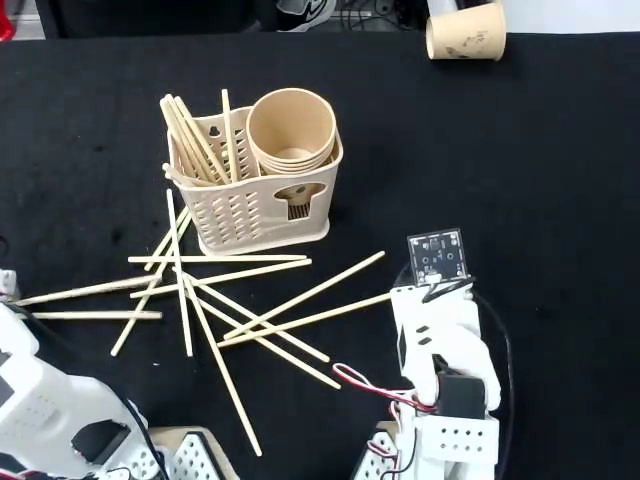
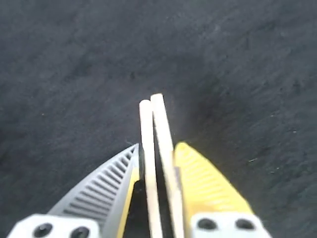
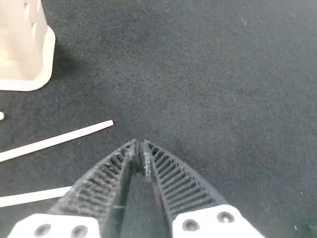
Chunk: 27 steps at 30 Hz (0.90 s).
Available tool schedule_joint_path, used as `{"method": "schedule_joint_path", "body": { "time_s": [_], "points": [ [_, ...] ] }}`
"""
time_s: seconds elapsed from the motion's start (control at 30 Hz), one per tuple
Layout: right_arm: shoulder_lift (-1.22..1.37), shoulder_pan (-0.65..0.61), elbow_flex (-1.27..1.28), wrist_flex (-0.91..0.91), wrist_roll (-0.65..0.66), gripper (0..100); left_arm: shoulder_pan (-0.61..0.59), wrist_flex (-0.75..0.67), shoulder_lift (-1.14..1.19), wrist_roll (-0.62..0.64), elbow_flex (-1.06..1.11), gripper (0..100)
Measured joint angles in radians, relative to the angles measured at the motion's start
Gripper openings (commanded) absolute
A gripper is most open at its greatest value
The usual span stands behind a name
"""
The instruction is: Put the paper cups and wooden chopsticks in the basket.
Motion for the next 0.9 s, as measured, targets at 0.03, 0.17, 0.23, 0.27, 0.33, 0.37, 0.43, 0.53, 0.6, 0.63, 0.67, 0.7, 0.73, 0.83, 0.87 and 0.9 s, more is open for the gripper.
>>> {"method": "schedule_joint_path", "body": {
  "time_s": [0.03,0.17,0.23,0.27,0.33,0.37,0.43,0.53,0.6,0.63,0.67,0.7,0.73,0.83,0.87,0.9],
  "points": [
    [0.000,0.000,0.000,0.000,0.000,1.5,0.000,-0.002,0.000,0.003,-0.005,4],
    [0.000,0.000,0.000,0.000,0.000,1.5,0.000,-0.003,0.002,-0.025,-0.015,3],
    [0.000,0.000,0.000,0.000,0.000,1.5,0.000,0.003,0.002,-0.031,-0.025,3],
    [0.000,0.000,0.000,0.000,0.000,1.5,0.000,0.005,0.003,-0.034,-0.029,3],
    [0.000,0.000,0.000,0.000,0.000,1.5,0.000,0.006,0.003,-0.034,-0.034,3],
    [0.000,0.000,0.000,0.000,0.000,1.5,0.000,0.009,0.003,-0.034,-0.038,3],
    [0.000,0.000,0.000,0.000,0.000,1.5,0.000,0.041,0.003,-0.034,-0.074,3],
    [0.000,0.000,0.000,0.000,0.000,1.5,-0.005,0.123,0.009,-0.037,-0.147,3],
    [0.000,0.000,0.000,0.000,0.000,1.5,0.003,0.193,0.009,-0.035,-0.216,3],
    [0.000,0.000,0.000,0.000,0.000,1.5,0.014,0.227,0.009,-0.037,-0.253,3],
    [0.000,0.000,0.000,0.000,0.000,1.5,0.023,0.259,0.009,-0.038,-0.284,3],
    [0.000,0.000,0.000,0.000,0.000,1.5,0.032,0.292,0.009,-0.040,-0.313,3],
    [0.000,0.000,0.000,0.000,0.000,1.5,0.040,0.315,0.009,-0.049,-0.330,3],
    [0.000,0.000,0.000,0.000,0.000,1.5,0.044,0.342,0.015,-0.064,-0.344,4],
    [0.000,0.000,0.000,0.000,0.000,1.5,0.044,0.342,0.015,-0.063,-0.344,7],
    [0.000,0.000,0.000,0.000,0.000,1.5,0.044,0.342,0.015,-0.063,-0.342,11]
  ]
}}
